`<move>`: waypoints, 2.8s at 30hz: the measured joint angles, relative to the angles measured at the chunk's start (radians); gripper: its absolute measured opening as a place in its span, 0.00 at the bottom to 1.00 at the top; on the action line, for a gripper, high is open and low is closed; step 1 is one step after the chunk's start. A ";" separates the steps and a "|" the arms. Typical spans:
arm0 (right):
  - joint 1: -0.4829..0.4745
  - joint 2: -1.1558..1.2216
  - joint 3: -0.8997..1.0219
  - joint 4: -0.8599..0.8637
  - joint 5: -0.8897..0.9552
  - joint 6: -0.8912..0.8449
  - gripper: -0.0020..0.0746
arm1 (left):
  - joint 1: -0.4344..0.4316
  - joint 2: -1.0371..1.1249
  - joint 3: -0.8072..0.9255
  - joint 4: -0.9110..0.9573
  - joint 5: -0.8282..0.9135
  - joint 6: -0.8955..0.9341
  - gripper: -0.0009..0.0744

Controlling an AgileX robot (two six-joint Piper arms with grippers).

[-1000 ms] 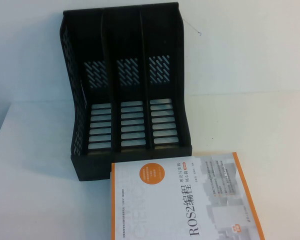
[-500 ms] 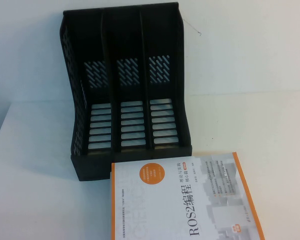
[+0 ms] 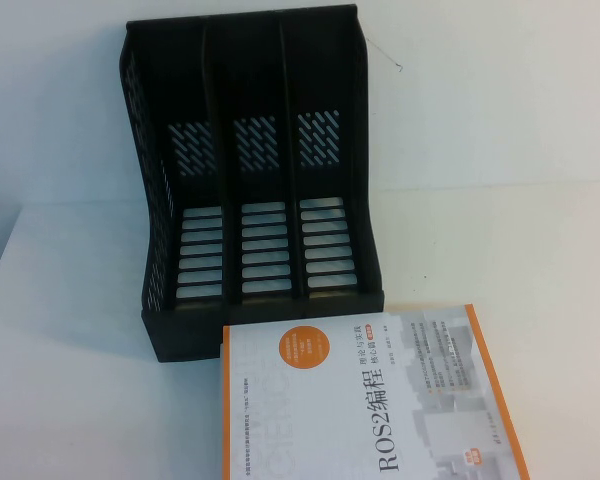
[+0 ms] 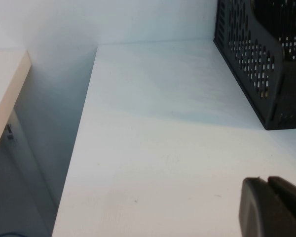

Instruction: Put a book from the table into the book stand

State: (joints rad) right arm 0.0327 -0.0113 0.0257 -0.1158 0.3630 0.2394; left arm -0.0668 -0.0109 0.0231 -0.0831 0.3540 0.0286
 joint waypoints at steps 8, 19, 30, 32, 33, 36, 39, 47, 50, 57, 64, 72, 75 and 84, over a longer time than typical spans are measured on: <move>0.000 0.000 0.000 0.000 0.000 0.000 0.03 | 0.000 0.000 0.000 0.000 0.000 0.000 0.01; 0.000 0.000 0.000 0.000 0.000 0.000 0.03 | 0.000 0.000 0.000 0.000 0.000 0.000 0.01; 0.000 0.000 0.000 0.000 0.000 0.000 0.03 | 0.000 0.000 0.000 0.000 0.000 0.000 0.01; 0.000 0.000 0.000 0.000 0.000 0.000 0.03 | 0.000 0.000 0.000 0.000 0.000 0.000 0.01; 0.000 0.000 0.000 0.000 0.000 0.000 0.03 | 0.000 0.000 0.000 0.000 0.000 0.000 0.01; 0.000 0.000 0.000 0.000 0.000 0.000 0.03 | 0.000 0.000 0.000 0.000 0.000 0.000 0.01; 0.000 0.000 0.000 0.000 0.000 0.000 0.03 | 0.000 0.000 0.000 0.000 0.000 0.000 0.01; 0.000 0.000 0.000 0.000 0.000 0.000 0.03 | 0.000 0.000 0.000 0.000 0.000 0.000 0.01; 0.000 0.000 0.000 0.000 0.000 0.000 0.03 | 0.000 0.000 0.000 0.000 0.000 0.000 0.01; 0.000 0.000 0.000 0.000 0.000 0.000 0.03 | 0.000 0.000 0.000 0.000 0.000 0.000 0.01; 0.000 0.000 0.000 0.000 -0.004 0.000 0.03 | 0.000 0.000 0.000 0.000 -0.006 0.000 0.01; 0.000 0.000 0.002 0.000 -0.323 0.000 0.03 | 0.000 0.000 0.002 0.000 -0.354 0.000 0.01; 0.000 0.000 0.002 0.000 -0.494 0.000 0.03 | 0.000 0.000 0.002 0.000 -0.538 0.002 0.01; 0.000 0.000 0.002 0.022 -0.821 -0.001 0.03 | 0.000 0.000 0.002 -0.002 -0.862 0.009 0.01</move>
State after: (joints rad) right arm 0.0327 -0.0113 0.0276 -0.0935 -0.4583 0.2383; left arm -0.0668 -0.0109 0.0247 -0.0850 -0.5075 0.0373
